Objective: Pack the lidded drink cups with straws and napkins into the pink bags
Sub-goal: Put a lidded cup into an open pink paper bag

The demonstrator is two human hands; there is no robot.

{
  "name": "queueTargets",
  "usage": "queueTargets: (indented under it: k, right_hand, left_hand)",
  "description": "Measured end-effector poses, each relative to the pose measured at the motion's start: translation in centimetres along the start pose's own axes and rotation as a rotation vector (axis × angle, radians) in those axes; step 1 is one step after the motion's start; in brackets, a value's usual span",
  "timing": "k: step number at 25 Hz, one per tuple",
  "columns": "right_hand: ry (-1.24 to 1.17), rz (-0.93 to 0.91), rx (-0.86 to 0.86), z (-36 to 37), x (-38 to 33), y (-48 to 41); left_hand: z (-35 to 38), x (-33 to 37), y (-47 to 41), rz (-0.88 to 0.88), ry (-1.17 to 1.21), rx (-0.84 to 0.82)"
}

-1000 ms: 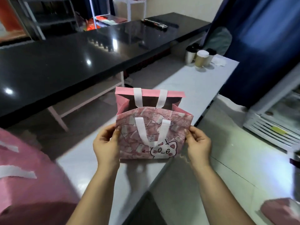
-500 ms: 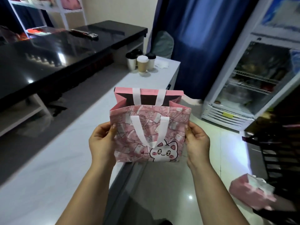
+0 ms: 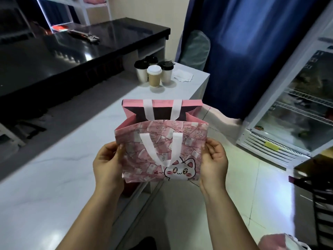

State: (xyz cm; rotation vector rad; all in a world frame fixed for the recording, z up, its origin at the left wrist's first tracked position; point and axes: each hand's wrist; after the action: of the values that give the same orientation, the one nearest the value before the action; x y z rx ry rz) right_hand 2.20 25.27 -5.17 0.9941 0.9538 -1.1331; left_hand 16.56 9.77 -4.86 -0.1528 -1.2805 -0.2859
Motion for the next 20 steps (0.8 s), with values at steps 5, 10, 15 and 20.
queueTargets:
  k: [5, 10, 15, 20]
  right_hand:
    - [-0.034, 0.007, -0.14, 8.3, 0.5, -6.9]
    - [0.017, 0.03, -0.261, 18.0, 0.5, -13.8]
    - [0.033, 0.07, -0.289, 25.3, 2.0, -20.4]
    - [0.035, 0.14, -0.406, 29.1, 4.4, -24.9]
  left_hand:
    - [2.2, -0.1, -8.8, 0.083, 0.05, 0.13]
    - [4.8, 0.3, -18.5, 0.128, 0.131, 0.242]
    - [6.7, 0.0, -25.5, 0.196, 0.133, 0.323]
    - [7.9, -1.7, -26.5, 0.217, 0.14, 0.428]
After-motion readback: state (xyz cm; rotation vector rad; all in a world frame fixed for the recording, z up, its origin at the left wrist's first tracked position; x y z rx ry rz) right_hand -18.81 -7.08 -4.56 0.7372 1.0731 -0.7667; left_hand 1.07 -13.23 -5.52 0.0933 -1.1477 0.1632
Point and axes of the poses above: each hand's wrist, its own y-axis away from the middle knuckle, its own z-axis out of the palm, x = y × z, and after that the axes turned 4 degrees about z, right-handed
